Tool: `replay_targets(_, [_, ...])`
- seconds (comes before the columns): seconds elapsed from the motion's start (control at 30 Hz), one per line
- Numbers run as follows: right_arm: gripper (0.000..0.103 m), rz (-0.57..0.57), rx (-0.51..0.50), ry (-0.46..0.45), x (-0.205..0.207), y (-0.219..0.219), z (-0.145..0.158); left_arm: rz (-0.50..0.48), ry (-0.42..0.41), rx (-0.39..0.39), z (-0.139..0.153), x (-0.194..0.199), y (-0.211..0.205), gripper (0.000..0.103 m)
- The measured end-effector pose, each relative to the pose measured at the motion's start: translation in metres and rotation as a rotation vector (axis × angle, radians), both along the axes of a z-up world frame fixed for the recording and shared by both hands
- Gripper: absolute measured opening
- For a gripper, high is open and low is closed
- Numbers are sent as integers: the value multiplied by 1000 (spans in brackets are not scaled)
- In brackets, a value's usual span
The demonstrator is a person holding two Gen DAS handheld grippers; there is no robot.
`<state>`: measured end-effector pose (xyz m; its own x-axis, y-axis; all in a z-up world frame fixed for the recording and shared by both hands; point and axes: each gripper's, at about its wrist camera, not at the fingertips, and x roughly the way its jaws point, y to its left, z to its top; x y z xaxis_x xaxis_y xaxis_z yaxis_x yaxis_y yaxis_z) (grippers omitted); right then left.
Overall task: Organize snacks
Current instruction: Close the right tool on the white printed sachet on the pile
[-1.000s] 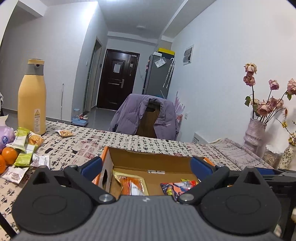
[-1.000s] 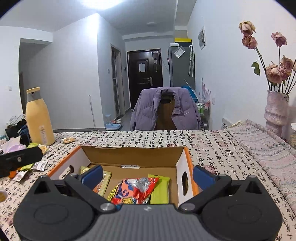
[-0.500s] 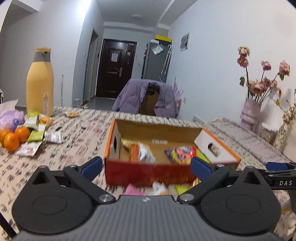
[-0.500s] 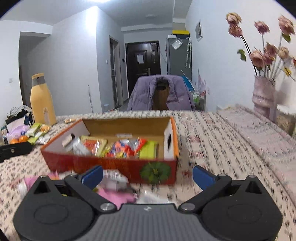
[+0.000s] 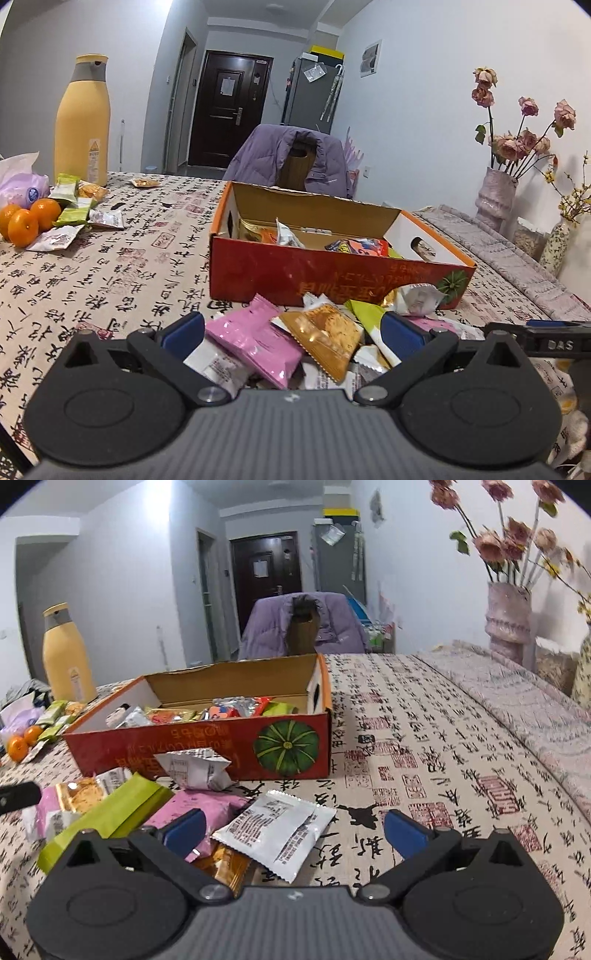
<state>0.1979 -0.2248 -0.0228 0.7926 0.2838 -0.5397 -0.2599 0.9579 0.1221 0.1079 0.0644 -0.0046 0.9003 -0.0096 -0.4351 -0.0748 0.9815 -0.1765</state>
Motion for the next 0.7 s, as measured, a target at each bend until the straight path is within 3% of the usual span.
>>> replay_targets(0.2, [96, -16, 12, 26, 12, 4, -1, -2, 5, -3, -1, -1, 0, 103])
replay_targets(0.27, [88, -14, 13, 34, 17, 7, 0, -3, 6, -7, -1, -1, -1, 103])
replay_targets(0.43, [84, -20, 5, 79, 28, 17, -7, 0, 13, -8, -1, -1, -2, 103])
replay_targets(0.7, [69, -58, -35, 104, 27, 16, -23, -12, 17, -10, -4, -2, -5, 103])
